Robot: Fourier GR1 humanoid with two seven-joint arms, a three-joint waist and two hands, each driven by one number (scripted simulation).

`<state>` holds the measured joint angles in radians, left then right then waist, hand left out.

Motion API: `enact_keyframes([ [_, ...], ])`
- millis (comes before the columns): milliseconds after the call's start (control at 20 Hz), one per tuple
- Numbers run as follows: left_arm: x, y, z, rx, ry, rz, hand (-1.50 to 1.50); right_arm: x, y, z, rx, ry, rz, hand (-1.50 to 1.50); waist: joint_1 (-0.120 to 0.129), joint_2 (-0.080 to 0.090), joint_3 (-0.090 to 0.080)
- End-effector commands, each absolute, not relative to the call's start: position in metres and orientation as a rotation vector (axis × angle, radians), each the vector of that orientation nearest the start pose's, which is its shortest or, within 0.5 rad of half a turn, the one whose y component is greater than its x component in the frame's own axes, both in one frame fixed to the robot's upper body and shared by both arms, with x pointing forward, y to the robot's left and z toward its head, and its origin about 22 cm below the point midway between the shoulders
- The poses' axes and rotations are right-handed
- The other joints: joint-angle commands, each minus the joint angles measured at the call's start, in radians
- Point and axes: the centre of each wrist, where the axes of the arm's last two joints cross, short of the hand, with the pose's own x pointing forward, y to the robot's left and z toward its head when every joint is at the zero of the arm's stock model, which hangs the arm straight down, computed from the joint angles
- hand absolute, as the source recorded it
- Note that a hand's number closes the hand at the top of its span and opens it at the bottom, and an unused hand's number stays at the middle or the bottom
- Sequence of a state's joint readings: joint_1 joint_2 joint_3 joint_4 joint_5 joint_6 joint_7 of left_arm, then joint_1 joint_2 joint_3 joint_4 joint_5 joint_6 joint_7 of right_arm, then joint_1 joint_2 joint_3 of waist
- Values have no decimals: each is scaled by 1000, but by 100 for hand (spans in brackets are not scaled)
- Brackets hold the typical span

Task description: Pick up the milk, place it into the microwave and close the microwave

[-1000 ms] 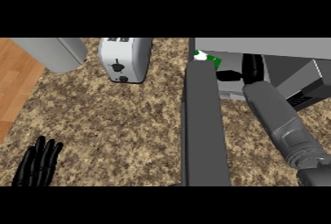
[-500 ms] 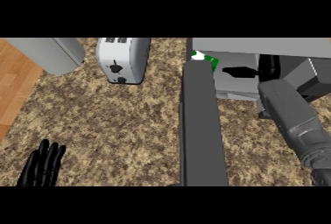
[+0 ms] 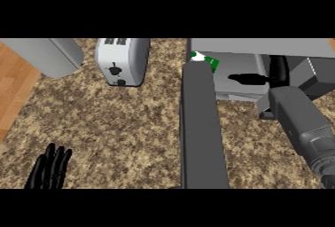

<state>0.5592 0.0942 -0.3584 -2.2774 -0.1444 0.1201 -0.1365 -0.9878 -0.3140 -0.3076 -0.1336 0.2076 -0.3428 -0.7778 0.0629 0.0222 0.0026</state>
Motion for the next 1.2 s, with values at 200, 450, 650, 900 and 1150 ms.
enact_keyframes([
  [200,93,199,95,36,-1900,-47,-150,405,-305,-3,-423,-1861,171,-150,-22,-10,0],
  [450,100,187,86,50,-1887,-59,-150,379,-287,-48,-268,-1823,205,-150,-35,-13,-1],
  [650,102,192,80,50,-1883,-54,-150,364,-292,-65,-287,-1751,173,-150,-45,-18,-2],
  [900,102,194,81,41,-1880,-34,-150,346,-276,-88,-179,-1737,179,-150,-50,-20,-2],
  [1150,109,195,72,23,-1864,-83,-150,310,-263,-125,-99,-1704,92,-150,-60,-22,-3],
])
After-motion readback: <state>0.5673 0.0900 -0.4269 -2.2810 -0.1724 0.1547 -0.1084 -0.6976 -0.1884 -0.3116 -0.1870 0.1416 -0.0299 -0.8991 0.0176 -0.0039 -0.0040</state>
